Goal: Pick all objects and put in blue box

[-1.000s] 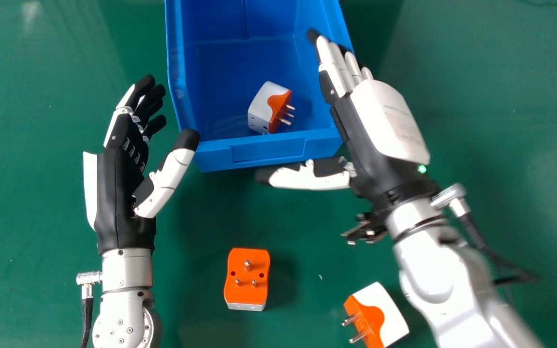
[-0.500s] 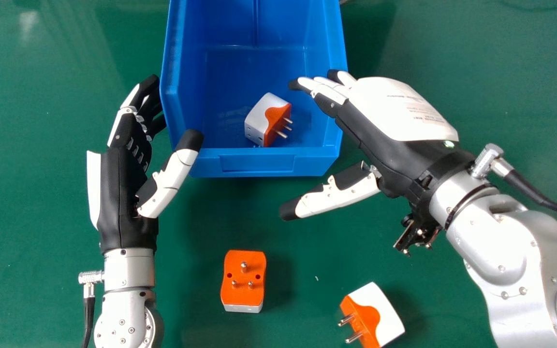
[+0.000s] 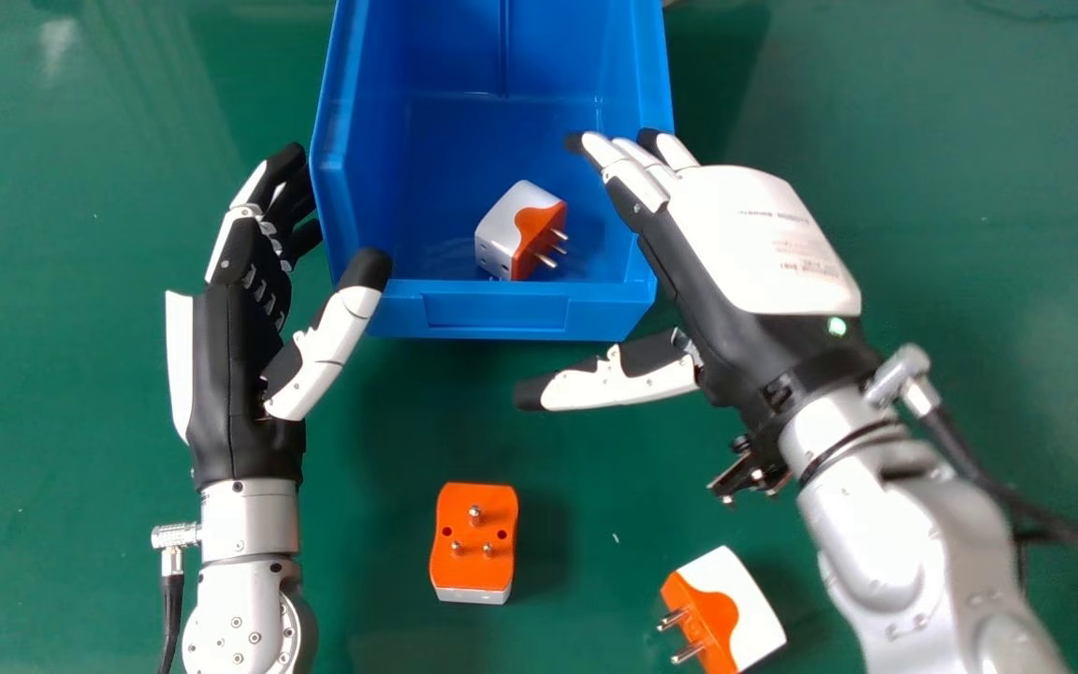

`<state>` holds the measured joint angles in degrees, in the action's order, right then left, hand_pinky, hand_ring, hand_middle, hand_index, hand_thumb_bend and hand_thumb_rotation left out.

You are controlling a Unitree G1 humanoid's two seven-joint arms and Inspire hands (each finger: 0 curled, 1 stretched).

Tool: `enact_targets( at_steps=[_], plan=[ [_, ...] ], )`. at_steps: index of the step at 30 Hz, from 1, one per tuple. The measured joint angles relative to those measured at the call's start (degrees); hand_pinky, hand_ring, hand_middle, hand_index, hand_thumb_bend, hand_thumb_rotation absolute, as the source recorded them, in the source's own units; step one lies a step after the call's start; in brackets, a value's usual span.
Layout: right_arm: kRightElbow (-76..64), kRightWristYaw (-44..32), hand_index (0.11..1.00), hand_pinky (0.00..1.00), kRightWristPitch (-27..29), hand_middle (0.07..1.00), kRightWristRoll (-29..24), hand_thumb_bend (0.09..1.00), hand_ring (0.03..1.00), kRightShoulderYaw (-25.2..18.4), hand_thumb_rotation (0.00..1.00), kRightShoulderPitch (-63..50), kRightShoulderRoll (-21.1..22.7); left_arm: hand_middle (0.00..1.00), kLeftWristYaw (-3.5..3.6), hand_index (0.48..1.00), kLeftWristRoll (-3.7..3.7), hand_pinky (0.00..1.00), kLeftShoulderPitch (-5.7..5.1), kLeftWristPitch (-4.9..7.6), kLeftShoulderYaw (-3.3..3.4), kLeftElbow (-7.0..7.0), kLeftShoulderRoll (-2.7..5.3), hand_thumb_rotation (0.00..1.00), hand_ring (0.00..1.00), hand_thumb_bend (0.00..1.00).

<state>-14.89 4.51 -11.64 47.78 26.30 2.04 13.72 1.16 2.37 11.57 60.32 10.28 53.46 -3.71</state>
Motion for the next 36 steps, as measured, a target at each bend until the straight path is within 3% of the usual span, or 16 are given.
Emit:
enact_targets(
  at_steps=[4,6,12,18,31,36],
  plan=[
    [6.8,14.6,0.993,0.97,10.5,0.995,-1.0,0.778,0.992,-1.9,0.4,-0.5,-1.2,0.85,0.18,0.834,0.05,0.85,0.01,-0.01,0.04,-0.02,0.0,0.5,0.87,0.82],
    [9.2,20.7,0.996,0.98,15.4,0.997,-0.9,0.768,0.995,-2.4,0.41,-0.1,-1.2,0.85,0.32,0.835,0.41,0.85,0.0,-0.04,0.06,-0.04,-0.02,0.5,0.87,0.82],
    [12.9,30.2,0.999,0.99,24.0,0.999,0.2,0.756,0.999,-3.6,0.44,1.1,-1.3,0.85,0.73,0.835,0.57,0.85,0.0,-0.07,0.04,-0.12,0.0,0.49,0.87,0.82],
    [13.9,32.8,1.0,1.0,26.3,1.0,1.6,0.764,1.0,-4.1,0.46,1.1,-1.3,0.85,1.1,0.837,0.57,0.86,0.0,-0.15,0.05,-0.13,0.0,0.49,0.87,0.82],
    [14.0,33.9,1.0,0.96,30.1,1.0,1.7,0.794,1.0,-5.0,0.47,1.1,-1.8,0.85,1.09,0.838,0.51,0.86,-0.11,-0.14,0.08,-0.14,0.0,0.49,0.87,0.82],
    [14.2,32.3,1.0,0.95,35.5,0.998,-3.6,0.795,0.996,-5.8,0.47,0.9,-1.6,0.85,1.13,0.837,0.52,0.86,-0.15,-0.14,0.07,-0.15,0.0,0.49,0.87,0.82]
  ],
)
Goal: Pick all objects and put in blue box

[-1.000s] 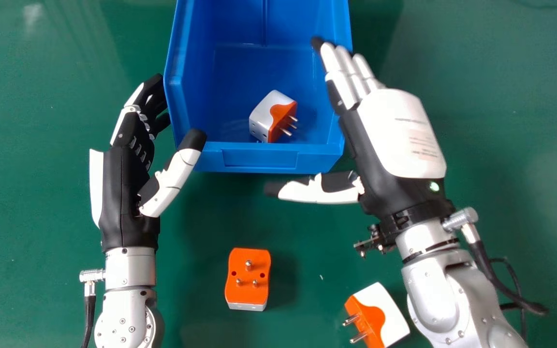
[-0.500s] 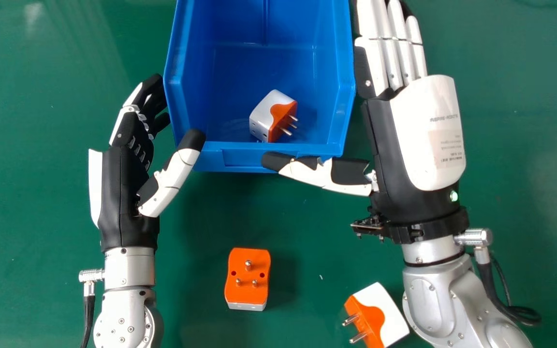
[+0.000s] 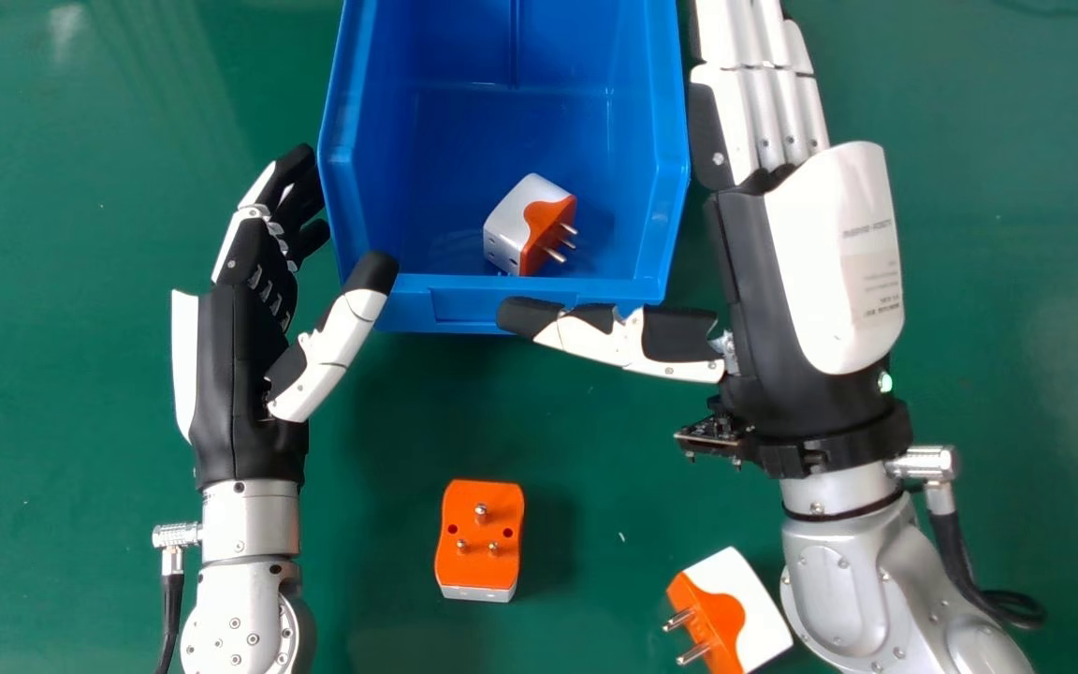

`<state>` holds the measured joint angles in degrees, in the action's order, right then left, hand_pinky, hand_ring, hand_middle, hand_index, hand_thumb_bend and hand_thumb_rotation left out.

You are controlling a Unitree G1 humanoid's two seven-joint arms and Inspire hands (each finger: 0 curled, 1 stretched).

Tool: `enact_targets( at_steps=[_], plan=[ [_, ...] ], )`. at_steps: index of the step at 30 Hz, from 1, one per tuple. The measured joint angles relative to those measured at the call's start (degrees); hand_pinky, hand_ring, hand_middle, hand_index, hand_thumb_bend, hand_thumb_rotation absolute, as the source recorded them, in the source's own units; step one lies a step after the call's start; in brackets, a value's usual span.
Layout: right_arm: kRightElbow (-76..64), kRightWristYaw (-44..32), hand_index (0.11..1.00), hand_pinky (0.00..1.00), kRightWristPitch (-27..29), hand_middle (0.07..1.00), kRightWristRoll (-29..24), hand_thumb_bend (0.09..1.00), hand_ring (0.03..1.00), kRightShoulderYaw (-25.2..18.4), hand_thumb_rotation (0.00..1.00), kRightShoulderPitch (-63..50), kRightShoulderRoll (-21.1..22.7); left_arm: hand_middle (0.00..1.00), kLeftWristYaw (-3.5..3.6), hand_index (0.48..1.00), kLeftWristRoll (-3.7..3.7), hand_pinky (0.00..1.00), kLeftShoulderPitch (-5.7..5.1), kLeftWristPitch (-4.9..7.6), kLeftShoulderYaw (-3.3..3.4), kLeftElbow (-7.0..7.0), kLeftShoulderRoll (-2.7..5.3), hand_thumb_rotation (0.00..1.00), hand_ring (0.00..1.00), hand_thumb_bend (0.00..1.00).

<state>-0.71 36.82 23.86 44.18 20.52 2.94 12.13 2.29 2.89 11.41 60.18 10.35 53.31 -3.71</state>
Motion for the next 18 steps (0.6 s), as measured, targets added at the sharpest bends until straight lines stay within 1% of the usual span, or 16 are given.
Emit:
enact_targets(
  at_steps=[1,3,6,8,12,14,17,18],
  plan=[
    [0.1,-0.3,1.0,0.95,0.8,0.997,-0.9,0.793,0.992,0.0,0.47,0.0,0.1,0.85,0.0,0.837,0.0,0.86,-0.01,0.0,-0.01,-0.01,0.0,0.49,0.87,0.82],
    [0.3,-2.8,1.0,0.94,4.2,0.997,-4.9,0.789,0.99,-0.3,0.47,0.0,0.6,0.85,-0.02,0.837,-0.02,0.86,-0.06,0.0,0.0,-0.05,0.0,0.49,0.87,0.82],
    [0.9,-6.5,1.0,0.88,8.2,0.995,-9.8,0.792,0.972,-0.6,0.47,0.0,1.0,0.85,-0.03,0.839,-0.02,0.85,-0.1,0.0,0.0,-0.07,0.0,0.49,0.87,0.82],
    [1.3,-10.6,1.0,0.85,10.2,0.988,-15.0,0.803,0.956,-0.7,0.47,-0.1,1.2,0.85,-0.04,0.837,-0.03,0.85,-0.14,0.0,0.0,-0.08,0.0,0.49,0.87,0.82],
    [1.3,-19.4,1.0,0.8,11.3,0.976,-24.0,0.827,0.927,-0.7,0.45,-0.5,1.7,0.85,-0.1,0.836,-0.04,0.85,-0.21,0.0,-0.01,-0.12,0.0,0.5,0.87,0.82],
    [1.0,-24.7,1.0,0.79,11.3,0.972,-29.3,0.83,0.919,-0.7,0.45,-1.0,2.2,0.85,-0.1,0.837,-0.04,0.85,-0.29,0.0,-0.02,-0.16,0.0,0.5,0.87,0.82],
    [0.4,-31.4,1.0,0.78,11.4,0.966,-35.2,0.829,0.913,-0.8,0.44,-1.5,3.0,0.85,-0.17,0.837,-0.05,0.85,-0.46,0.0,-0.01,-0.17,0.0,0.5,0.87,0.82],
    [0.2,-32.9,1.0,0.78,11.4,0.966,-36.1,0.829,0.913,-0.9,0.44,-1.5,3.3,0.85,-0.19,0.837,-0.05,0.85,-0.48,0.0,-0.01,-0.17,0.0,0.5,0.87,0.82]
  ],
)
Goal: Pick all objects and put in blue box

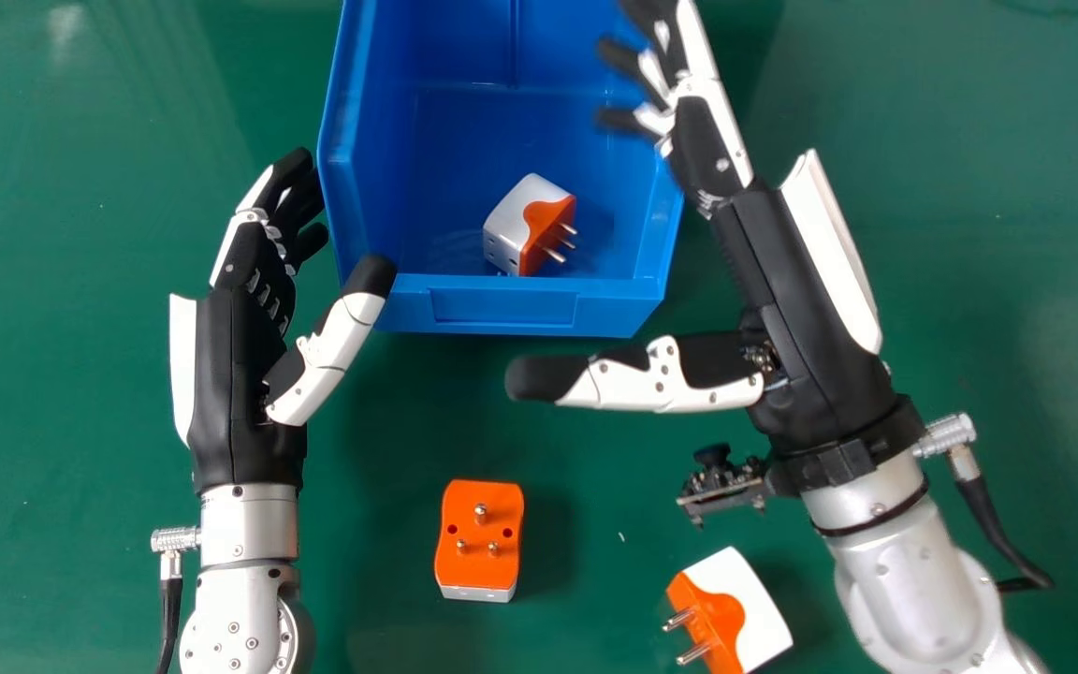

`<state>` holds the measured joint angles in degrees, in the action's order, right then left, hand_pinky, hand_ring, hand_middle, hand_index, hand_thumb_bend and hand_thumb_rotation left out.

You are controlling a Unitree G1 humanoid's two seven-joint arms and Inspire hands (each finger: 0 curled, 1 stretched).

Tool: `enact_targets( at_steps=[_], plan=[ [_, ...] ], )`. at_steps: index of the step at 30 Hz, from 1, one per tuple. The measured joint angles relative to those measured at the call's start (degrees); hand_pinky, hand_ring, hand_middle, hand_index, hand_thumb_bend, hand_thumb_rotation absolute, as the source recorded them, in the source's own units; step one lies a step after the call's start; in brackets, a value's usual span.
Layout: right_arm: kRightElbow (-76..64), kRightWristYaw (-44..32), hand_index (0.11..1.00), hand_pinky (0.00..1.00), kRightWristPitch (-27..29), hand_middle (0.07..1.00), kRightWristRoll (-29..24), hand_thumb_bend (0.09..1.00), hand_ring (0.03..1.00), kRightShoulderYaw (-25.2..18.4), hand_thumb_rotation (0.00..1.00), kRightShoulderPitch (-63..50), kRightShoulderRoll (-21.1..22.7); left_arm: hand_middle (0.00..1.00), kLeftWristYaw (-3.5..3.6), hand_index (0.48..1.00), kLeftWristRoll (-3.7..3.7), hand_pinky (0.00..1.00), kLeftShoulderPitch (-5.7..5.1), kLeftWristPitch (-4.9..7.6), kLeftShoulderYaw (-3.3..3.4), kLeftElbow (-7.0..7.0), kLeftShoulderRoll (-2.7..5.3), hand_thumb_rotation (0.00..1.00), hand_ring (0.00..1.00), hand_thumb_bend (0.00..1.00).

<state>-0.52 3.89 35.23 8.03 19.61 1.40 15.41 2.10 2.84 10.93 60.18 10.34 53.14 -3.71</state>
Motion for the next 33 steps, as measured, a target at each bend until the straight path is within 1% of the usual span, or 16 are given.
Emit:
enact_targets(
  at_steps=[1,3,4,5,8,9,10,15,18,19,24,28,29,33],
  plan=[
    [-0.2,-2.0,1.0,0.77,0.0,0.947,-1.4,0.825,0.899,-0.2,0.42,0.0,0.3,0.85,-0.05,0.837,0.0,0.85,0.0,0.0,0.0,0.0,0.0,0.5,0.87,0.82],
    [-0.7,-4.8,1.0,0.77,-0.1,0.947,-3.0,0.825,0.899,-0.8,0.42,-0.1,0.6,0.85,-0.15,0.837,-0.03,0.85,-0.02,0.0,0.0,0.0,0.0,0.5,0.87,0.82],
    [-1.0,-6.3,0.998,0.77,-0.3,0.926,-3.5,0.821,0.882,-1.2,0.41,-0.1,0.7,0.85,-0.29,0.837,-0.08,0.85,-0.03,0.01,-0.01,0.0,0.0,0.5,0.87,0.82],
    [-1.4,-7.6,0.998,0.77,-0.5,0.926,-3.8,0.821,0.882,-1.6,0.41,-0.2,0.7,0.85,-0.36,0.837,-0.18,0.85,-0.03,0.01,-0.02,0.0,0.0,0.5,0.87,0.82],
    [-2.2,-10.6,0.977,0.74,-1.0,0.854,-4.2,0.805,0.819,-2.3,0.38,-0.4,0.9,0.85,-0.5,0.836,-0.43,0.85,-0.05,0.01,-0.03,-0.04,0.0,0.5,0.87,0.82],
    [-2.4,-11.5,0.977,0.74,-1.4,0.854,-4.1,0.805,0.819,-2.5,0.38,-0.6,0.9,0.85,-0.48,0.836,-0.43,0.85,-0.06,0.01,-0.03,-0.05,0.01,0.5,0.87,0.82],
    [-2.6,-11.9,0.971,0.75,-1.7,0.835,-3.9,0.799,0.804,-2.7,0.38,-0.7,1.0,0.85,-0.47,0.836,-0.42,0.86,-0.06,0.01,-0.02,-0.05,0.02,0.5,0.87,0.82],
    [-4.7,-13.8,0.949,0.75,-3.5,0.796,-1.5,0.778,0.771,-4.4,0.37,-1.3,1.6,0.85,-0.34,0.835,-0.24,0.86,-0.06,0.02,-0.01,-0.05,0.13,0.5,0.87,0.82],
    [-6.6,-14.5,0.919,0.7,-5.3,0.78,1.0,0.76,0.751,-4.9,0.38,-1.9,2.0,0.85,-0.37,0.835,-0.21,0.86,-0.07,0.02,-0.02,-0.06,0.18,0.5,0.87,0.82],
    [-7.1,-14.8,0.919,0.7,-5.7,0.78,1.6,0.76,0.751,-5.0,0.38,-2.1,2.2,0.85,-0.37,0.835,-0.2,0.86,-0.07,0.02,-0.03,-0.06,0.18,0.5,0.87,0.82],
    [-8.0,-15.6,0.862,0.65,-6.7,0.784,5.4,0.717,0.743,-5.6,0.39,-2.2,3.1,0.85,-0.39,0.834,-0.18,0.86,-0.07,0.02,-0.01,-0.07,0.23,0.5,0.87,0.82],
    [-9.1,-17.2,0.825,0.62,-8.6,0.769,6.4,0.701,0.72,-5.6,0.4,-2.2,3.4,0.85,-0.26,0.835,-0.02,0.86,-0.07,0.01,-0.02,-0.07,0.31,0.5,0.87,0.82],
    [-9.3,-17.3,0.817,0.61,-9.1,0.765,7.4,0.699,0.716,-5.6,0.41,-2.2,3.7,0.85,-0.2,0.835,0.04,0.86,-0.08,0.01,-0.01,-0.07,0.3,0.49,0.87,0.82],
    [-10.3,-18.1,0.791,0.59,-10.8,0.752,9.5,0.701,0.703,-5.6,0.42,-2.3,4.1,0.85,0.22,0.836,0.11,0.86,-0.07,0.0,-0.01,-0.09,0.31,0.49,0.88,0.82]
  ],
)
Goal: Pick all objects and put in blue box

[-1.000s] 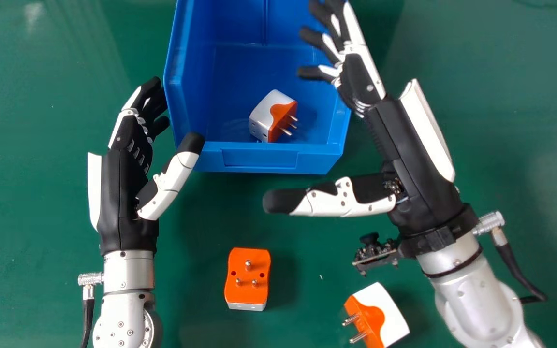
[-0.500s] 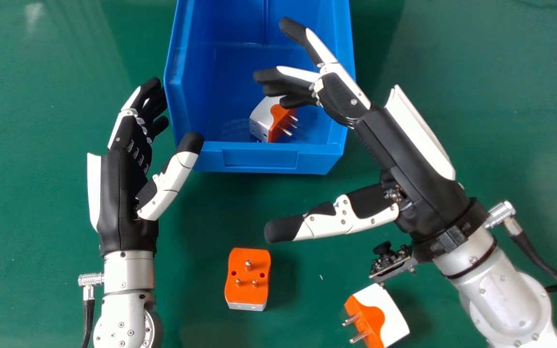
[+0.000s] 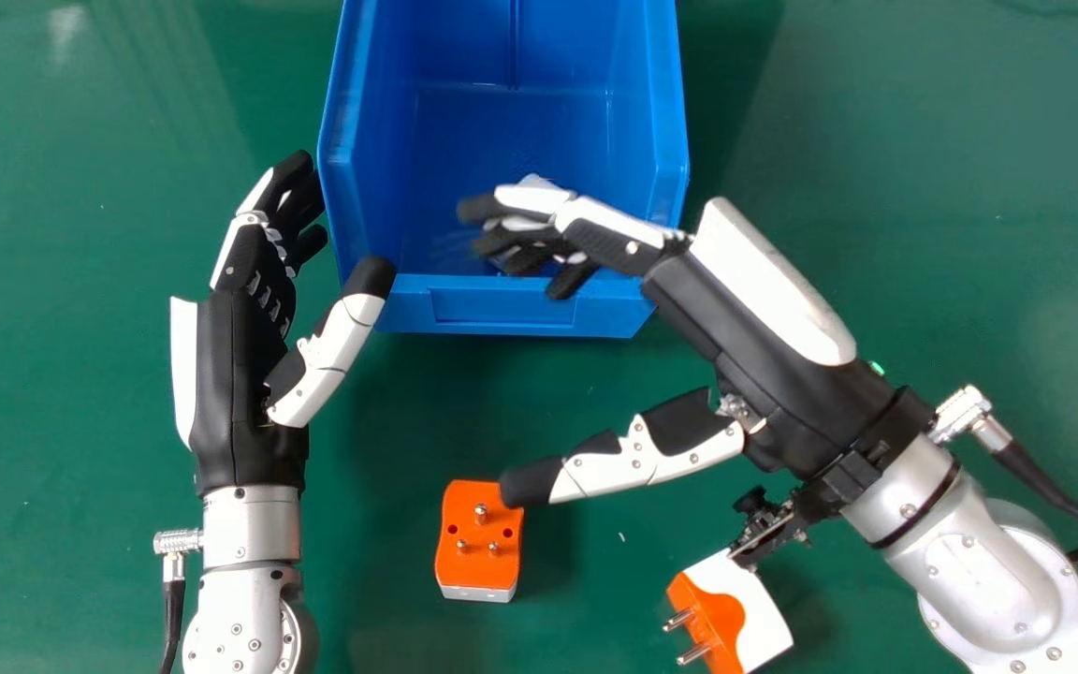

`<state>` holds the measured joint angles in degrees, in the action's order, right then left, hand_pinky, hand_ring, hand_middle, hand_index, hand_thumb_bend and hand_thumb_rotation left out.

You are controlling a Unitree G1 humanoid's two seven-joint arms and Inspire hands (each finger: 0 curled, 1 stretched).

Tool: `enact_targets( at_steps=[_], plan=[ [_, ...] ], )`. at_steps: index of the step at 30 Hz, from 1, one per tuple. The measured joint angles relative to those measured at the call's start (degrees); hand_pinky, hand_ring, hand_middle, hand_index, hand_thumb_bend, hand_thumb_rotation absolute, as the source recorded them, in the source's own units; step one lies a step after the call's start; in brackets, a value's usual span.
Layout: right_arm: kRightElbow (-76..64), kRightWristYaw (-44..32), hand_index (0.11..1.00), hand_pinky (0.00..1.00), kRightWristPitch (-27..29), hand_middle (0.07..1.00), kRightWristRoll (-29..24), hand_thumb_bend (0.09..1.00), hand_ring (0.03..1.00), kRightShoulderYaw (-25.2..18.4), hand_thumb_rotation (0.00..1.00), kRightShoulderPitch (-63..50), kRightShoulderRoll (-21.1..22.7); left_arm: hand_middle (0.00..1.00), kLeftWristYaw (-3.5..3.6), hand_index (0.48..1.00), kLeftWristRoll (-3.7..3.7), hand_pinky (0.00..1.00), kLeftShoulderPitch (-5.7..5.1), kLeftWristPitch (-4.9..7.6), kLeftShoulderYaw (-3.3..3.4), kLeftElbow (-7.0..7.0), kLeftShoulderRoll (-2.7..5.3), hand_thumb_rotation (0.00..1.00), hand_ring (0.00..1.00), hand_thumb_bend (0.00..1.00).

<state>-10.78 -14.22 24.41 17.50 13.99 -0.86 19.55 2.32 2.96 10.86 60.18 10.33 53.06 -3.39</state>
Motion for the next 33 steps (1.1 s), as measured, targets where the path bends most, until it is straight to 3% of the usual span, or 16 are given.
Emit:
enact_targets(
  at_steps=[6,10,14,24,26,29,33],
  plan=[
    [-1.8,-3.6,0.786,0.59,-3.8,0.754,0.9,0.696,0.704,0.4,0.44,0.0,1.0,0.85,-0.12,0.835,-0.06,0.86,0.01,-0.04,0.05,0.0,0.02,0.49,0.87,0.82],
    [-4.3,-8.2,0.793,0.6,-8.6,0.769,1.1,0.706,0.722,1.0,0.48,0.2,3.0,0.85,0.2,0.835,0.46,0.86,0.07,-0.3,0.05,-0.01,0.07,0.49,0.87,0.82],
    [-6.2,-10.8,0.797,0.6,-12.6,0.775,2.9,0.723,0.728,1.7,0.5,0.3,3.7,0.85,0.17,0.836,0.44,0.86,0.08,-0.84,0.04,-0.16,0.08,0.49,0.88,0.82],
    [-9.6,-16.6,0.822,0.64,-21.7,0.799,6.8,0.727,0.755,4.8,0.52,2.5,4.2,0.85,-0.1,0.834,0.35,0.86,0.82,-0.83,0.08,-0.16,0.08,0.49,0.87,0.82],
    [-10.9,-17.6,0.834,0.66,-25.4,0.811,9.9,0.729,0.776,6.3,0.53,2.8,4.0,0.85,-0.15,0.833,0.27,0.86,0.83,-0.83,0.07,-0.16,0.07,0.49,0.87,0.82],
    [-13.1,-19.0,0.848,0.68,-33.1,0.83,19.2,0.734,0.801,10.2,0.53,2.9,2.5,0.85,-0.21,0.834,-0.05,0.86,0.84,-0.86,0.06,-0.16,0.07,0.49,0.87,0.82],
    [-13.8,-18.8,0.85,0.63,-36.9,0.836,28.3,0.757,0.794,14.9,0.5,3.1,0.3,0.85,-0.67,0.833,-0.18,0.86,0.85,-0.87,0.07,-0.17,0.07,0.49,0.87,0.82]
  ],
)
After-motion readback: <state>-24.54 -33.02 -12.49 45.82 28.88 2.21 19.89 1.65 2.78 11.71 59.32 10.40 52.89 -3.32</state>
